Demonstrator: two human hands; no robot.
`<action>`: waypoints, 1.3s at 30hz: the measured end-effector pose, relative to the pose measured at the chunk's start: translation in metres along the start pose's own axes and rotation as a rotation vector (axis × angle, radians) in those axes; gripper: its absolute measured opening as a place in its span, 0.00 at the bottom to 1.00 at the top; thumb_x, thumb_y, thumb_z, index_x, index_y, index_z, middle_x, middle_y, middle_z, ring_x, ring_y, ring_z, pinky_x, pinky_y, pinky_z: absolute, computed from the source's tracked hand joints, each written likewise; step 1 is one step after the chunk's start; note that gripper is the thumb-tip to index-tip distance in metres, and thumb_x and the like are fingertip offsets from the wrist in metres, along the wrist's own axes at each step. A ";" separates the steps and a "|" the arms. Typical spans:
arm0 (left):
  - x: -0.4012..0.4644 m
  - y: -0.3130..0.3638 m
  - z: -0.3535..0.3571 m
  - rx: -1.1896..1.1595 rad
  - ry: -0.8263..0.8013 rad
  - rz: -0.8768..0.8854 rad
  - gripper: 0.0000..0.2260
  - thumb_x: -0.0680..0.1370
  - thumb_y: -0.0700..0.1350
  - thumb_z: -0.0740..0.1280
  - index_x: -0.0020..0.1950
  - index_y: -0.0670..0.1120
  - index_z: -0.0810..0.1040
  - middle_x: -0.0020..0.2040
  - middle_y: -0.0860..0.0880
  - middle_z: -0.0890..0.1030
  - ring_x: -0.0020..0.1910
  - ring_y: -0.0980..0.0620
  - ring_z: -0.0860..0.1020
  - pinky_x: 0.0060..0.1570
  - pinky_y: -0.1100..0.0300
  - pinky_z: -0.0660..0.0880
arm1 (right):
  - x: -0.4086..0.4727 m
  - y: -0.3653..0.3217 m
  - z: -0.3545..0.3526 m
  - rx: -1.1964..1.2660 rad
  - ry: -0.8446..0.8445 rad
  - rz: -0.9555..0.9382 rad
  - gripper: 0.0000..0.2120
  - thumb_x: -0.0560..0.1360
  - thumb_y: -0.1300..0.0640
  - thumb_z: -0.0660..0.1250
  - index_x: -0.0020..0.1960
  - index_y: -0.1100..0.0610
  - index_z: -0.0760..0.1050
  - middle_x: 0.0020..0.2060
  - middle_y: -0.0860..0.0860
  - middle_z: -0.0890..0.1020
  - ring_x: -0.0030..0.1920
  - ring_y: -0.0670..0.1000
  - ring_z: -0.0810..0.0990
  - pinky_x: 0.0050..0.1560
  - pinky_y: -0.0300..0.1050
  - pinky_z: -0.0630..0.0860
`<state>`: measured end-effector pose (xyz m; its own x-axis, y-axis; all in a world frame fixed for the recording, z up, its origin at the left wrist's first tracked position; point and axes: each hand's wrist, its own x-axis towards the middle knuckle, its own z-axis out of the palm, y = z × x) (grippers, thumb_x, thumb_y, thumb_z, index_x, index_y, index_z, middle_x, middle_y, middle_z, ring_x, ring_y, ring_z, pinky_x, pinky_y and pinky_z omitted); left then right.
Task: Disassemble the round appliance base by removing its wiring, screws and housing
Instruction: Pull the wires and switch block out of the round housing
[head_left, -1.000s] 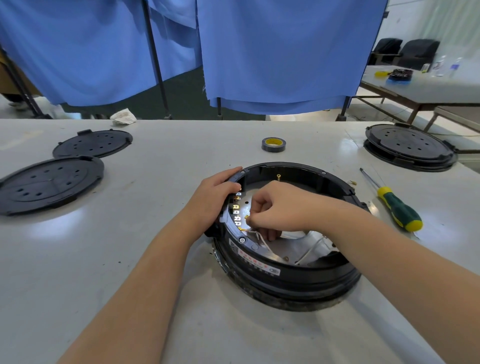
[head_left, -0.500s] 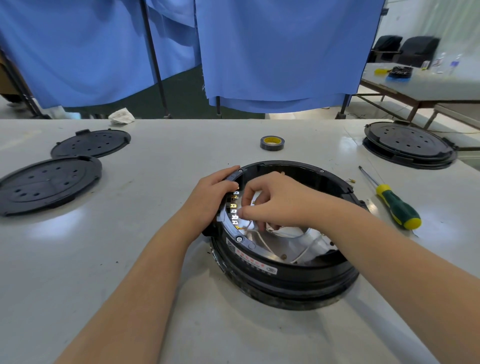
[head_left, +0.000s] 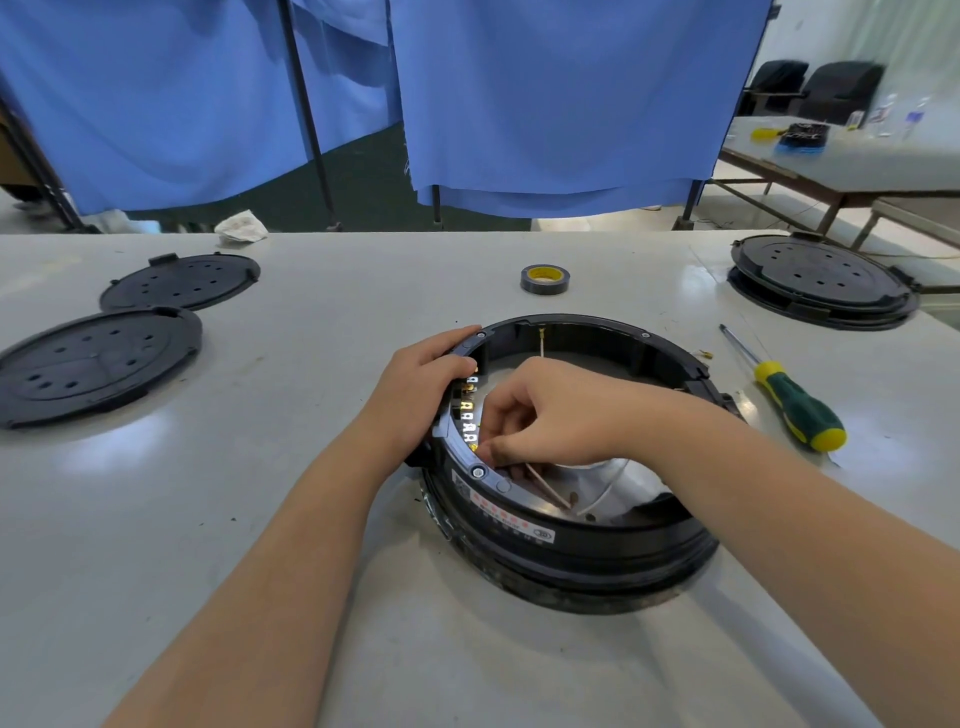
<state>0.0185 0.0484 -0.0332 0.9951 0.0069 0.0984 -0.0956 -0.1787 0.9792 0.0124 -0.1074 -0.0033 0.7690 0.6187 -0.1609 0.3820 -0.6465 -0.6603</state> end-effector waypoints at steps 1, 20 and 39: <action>0.000 0.000 0.000 -0.007 -0.003 0.003 0.17 0.75 0.35 0.62 0.56 0.53 0.81 0.52 0.51 0.84 0.50 0.52 0.80 0.53 0.59 0.75 | 0.000 0.000 0.000 -0.011 -0.001 -0.006 0.08 0.73 0.54 0.71 0.36 0.50 0.78 0.26 0.44 0.82 0.29 0.40 0.77 0.34 0.31 0.73; -0.001 0.001 -0.001 -0.039 -0.038 0.058 0.19 0.75 0.34 0.61 0.48 0.58 0.82 0.41 0.59 0.85 0.40 0.61 0.81 0.39 0.70 0.75 | 0.000 -0.003 0.000 -0.094 -0.002 0.016 0.11 0.75 0.54 0.69 0.34 0.52 0.76 0.28 0.49 0.83 0.26 0.40 0.76 0.28 0.30 0.69; 0.001 -0.002 -0.001 -0.054 -0.032 0.033 0.17 0.75 0.35 0.62 0.52 0.55 0.82 0.46 0.54 0.85 0.44 0.57 0.82 0.44 0.67 0.77 | -0.005 0.011 -0.010 -0.106 -0.015 0.022 0.09 0.76 0.57 0.69 0.37 0.55 0.75 0.23 0.42 0.79 0.25 0.39 0.75 0.28 0.31 0.70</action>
<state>0.0193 0.0500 -0.0346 0.9916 -0.0297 0.1256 -0.1283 -0.1247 0.9839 0.0180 -0.1219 -0.0020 0.7704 0.6098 -0.1859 0.4179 -0.7033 -0.5751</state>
